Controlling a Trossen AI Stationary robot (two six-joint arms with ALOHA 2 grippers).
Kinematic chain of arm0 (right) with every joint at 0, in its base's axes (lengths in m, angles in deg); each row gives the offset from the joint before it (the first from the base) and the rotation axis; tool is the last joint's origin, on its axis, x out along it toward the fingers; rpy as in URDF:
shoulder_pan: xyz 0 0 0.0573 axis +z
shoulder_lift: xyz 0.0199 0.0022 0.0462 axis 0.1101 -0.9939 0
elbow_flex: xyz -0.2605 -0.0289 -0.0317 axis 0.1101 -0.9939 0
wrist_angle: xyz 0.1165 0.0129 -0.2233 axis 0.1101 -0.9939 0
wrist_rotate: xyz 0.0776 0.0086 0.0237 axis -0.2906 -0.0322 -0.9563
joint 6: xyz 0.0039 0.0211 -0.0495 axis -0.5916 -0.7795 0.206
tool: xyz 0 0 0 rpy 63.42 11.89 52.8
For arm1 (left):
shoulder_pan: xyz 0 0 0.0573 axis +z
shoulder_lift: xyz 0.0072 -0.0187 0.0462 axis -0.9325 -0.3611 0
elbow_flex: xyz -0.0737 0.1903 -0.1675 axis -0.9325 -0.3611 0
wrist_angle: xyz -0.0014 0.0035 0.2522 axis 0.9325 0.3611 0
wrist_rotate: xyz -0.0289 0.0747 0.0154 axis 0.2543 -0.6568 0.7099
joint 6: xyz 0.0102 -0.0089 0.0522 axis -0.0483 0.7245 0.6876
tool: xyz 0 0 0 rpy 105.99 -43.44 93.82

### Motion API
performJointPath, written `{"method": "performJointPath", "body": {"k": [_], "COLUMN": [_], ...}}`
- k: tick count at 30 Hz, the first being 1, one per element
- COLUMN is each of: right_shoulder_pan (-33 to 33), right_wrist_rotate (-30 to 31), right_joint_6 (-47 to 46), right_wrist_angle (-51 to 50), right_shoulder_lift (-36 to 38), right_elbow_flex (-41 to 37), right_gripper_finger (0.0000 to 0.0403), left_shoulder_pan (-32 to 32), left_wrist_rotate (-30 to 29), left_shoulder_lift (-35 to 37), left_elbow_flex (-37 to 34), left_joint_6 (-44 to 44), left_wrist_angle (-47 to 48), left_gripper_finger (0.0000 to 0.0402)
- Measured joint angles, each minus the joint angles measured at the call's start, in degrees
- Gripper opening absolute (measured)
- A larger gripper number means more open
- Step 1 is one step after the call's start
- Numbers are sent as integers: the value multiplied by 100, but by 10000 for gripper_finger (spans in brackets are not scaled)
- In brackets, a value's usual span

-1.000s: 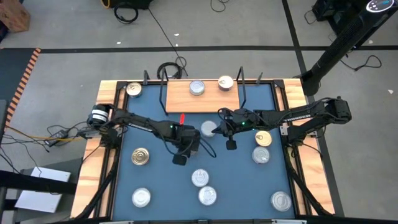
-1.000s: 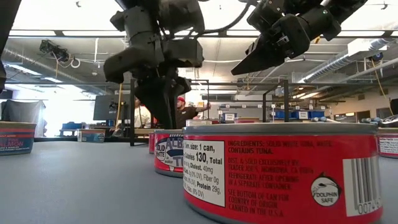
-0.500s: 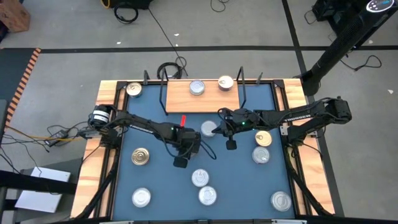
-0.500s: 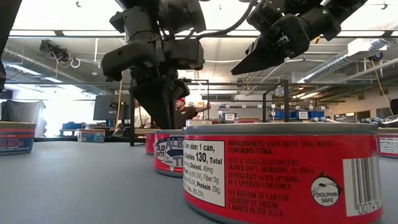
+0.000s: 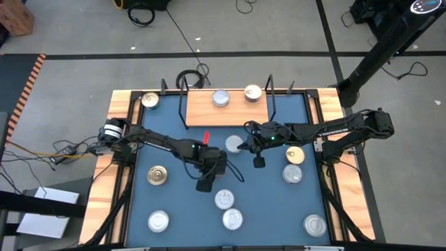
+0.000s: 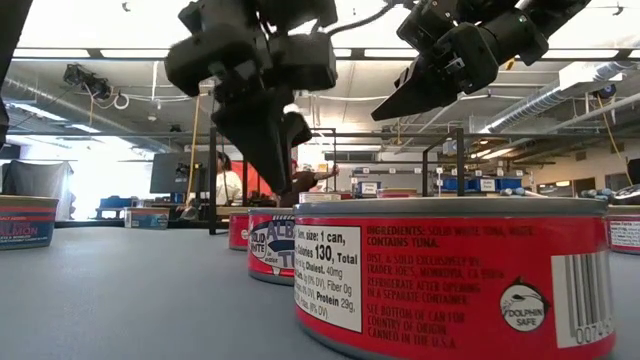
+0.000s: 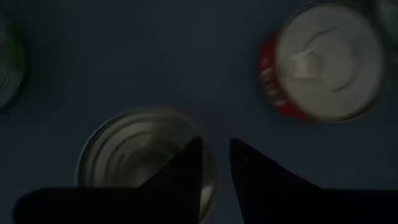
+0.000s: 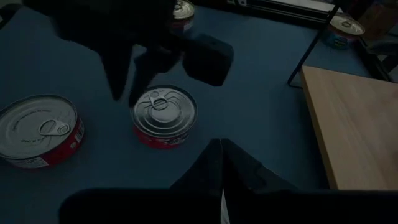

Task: Stack canned seafood by type on shelf
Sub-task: Put the red tuna can on the shelf

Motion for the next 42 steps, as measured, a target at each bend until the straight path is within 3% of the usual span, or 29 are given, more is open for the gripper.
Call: {"method": "performJointPath", "body": {"k": [5,17,27,34,42], "right_shoulder_pan": [0,0,0,0,0], "right_wrist_rotate": [0,2,0,1,2], "right_joint_6": [0,-9,-2,-4,-13], "right_wrist_angle": [-2,0,-2,0,-10], "right_shoulder_lift": [0,0,0,0,0], "right_elbow_flex": [0,0,0,-4,-4], "right_gripper_finger": [10,10,10,10,10], "left_shoulder_pan": [-130,-302,-314,-64,458], "left_wrist_rotate": [-11,-946,-1281,-793,881], "left_shoulder_lift": [-50,-369,-322,-100,112], "left_elbow_flex": [-25,-20,-19,609,1188], "left_joint_6": [-3,88,329,386,174], "left_wrist_angle": [74,199,276,860,943], "left_gripper_finger": [85,83,6,2,1]}}
